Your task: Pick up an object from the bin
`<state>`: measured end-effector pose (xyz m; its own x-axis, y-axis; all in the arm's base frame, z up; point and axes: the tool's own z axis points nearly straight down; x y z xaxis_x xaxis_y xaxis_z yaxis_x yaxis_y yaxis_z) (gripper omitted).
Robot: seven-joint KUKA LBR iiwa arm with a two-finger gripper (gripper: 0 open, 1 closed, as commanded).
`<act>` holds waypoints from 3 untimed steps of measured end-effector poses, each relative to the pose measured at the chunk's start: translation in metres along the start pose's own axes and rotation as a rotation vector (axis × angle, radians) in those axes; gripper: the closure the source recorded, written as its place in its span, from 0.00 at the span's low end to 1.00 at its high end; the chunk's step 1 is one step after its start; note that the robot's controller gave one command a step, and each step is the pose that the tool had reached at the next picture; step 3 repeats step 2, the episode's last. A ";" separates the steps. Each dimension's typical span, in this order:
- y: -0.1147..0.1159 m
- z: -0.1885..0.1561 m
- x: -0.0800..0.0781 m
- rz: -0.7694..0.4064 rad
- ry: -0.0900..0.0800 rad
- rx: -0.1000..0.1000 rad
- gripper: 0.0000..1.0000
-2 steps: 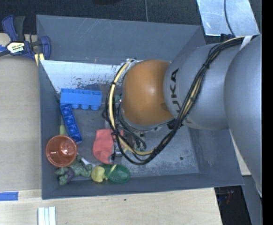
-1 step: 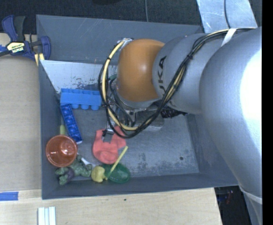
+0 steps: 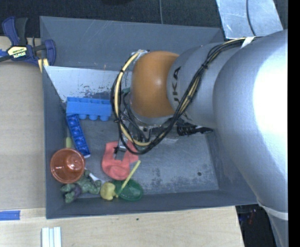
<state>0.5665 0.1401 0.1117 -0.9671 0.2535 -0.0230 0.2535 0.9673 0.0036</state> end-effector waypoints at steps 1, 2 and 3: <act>-0.009 0.014 -0.001 -0.302 -0.002 0.000 0.00; -0.046 0.040 0.000 -0.146 0.003 0.002 1.00; -0.046 0.040 0.000 -0.146 0.003 0.002 1.00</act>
Offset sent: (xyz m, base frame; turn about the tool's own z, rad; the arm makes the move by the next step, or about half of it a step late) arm -0.0123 -0.0441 -0.0417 -0.1464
